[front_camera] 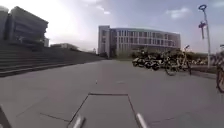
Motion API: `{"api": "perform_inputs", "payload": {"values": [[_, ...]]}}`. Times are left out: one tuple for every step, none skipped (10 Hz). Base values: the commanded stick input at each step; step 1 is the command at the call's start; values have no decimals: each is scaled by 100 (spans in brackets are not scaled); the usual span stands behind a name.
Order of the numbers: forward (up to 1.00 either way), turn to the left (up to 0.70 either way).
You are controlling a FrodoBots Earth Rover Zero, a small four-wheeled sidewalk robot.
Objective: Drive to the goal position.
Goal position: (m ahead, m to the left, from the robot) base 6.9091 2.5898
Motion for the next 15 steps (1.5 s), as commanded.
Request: {"api": "perform_inputs", "payload": {"values": [[100,0],[100,0],[100,0],[100,0],[100,0],[100,0],[100,0],[100,0],[100,0],[100,0],[100,0],[100,0],[100,0],[100,0],[100,0]]}}
